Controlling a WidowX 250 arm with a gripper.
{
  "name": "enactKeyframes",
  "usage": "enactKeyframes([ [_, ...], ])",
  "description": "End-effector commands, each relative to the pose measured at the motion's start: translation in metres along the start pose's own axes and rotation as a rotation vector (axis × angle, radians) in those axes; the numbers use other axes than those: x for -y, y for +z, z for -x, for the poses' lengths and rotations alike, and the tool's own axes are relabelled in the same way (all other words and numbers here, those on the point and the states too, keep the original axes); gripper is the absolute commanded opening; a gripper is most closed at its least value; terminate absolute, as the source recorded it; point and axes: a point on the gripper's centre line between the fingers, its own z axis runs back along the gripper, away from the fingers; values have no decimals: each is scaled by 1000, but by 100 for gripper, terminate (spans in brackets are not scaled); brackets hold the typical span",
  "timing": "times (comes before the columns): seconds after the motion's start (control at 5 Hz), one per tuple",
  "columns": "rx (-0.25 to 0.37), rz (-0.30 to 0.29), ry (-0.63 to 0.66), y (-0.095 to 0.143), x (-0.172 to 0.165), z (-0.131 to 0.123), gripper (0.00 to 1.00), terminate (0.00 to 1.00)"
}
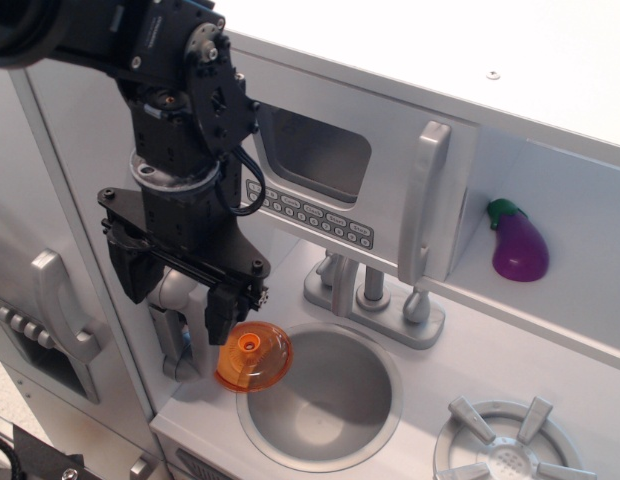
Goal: Open microwave
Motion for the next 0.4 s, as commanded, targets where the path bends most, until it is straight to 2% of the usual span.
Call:
enactKeyframes([
  [0.0, 0, 0, 0, 0, 0, 0, 100, 0],
  [0.2, 21, 18, -15, -1, 19, -20, 100, 0],
])
